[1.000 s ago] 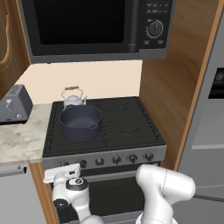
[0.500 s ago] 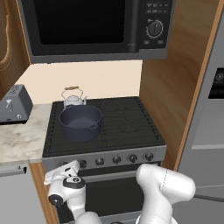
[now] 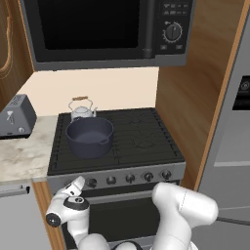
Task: Pick the kettle from the cabinet and place it on a stove burner. Then pick the pot from the counter and place it on another stove burner. Finally, turn both burners on.
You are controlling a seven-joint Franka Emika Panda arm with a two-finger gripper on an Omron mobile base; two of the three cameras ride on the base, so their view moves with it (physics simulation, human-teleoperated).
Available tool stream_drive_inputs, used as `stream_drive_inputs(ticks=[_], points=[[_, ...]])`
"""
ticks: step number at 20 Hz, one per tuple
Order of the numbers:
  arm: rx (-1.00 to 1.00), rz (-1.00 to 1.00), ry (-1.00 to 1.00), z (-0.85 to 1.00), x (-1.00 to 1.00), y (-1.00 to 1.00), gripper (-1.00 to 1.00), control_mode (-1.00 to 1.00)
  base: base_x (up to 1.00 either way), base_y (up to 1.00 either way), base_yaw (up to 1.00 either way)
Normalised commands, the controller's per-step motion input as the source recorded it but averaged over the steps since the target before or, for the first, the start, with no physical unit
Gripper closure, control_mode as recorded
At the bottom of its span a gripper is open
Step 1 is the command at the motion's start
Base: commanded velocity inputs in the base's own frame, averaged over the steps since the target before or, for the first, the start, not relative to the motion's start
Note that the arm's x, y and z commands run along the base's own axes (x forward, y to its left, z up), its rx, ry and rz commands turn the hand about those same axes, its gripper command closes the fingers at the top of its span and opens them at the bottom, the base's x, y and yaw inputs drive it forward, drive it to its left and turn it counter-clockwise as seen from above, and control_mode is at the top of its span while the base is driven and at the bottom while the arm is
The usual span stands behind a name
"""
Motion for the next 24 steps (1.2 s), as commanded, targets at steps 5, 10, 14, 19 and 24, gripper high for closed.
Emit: stream_drive_inputs(ticks=[5, 10, 14, 19, 24], points=[[-0.03, 0.00, 0.03, 0.00, -0.01, 0.02, 1.00, -1.00, 0.00, 0.00, 0.00], [0.00, 0.00, 0.01, 0.00, 0.00, 0.02, -1.00, -1.00, 0.00, 0.00, 0.00], [0.00, 0.00, 0.01, 0.00, 0.00, 0.00, -1.00, -1.00, 0.00, 0.00, 0.00], [0.00, 0.00, 0.00, 0.00, -0.28, 0.06, -1.00, -1.00, 0.00, 0.00, 0.00], [0.00, 0.00, -0.01, 0.00, -0.48, 0.16, -1.00, -1.00, 0.00, 0.00, 0.00]])
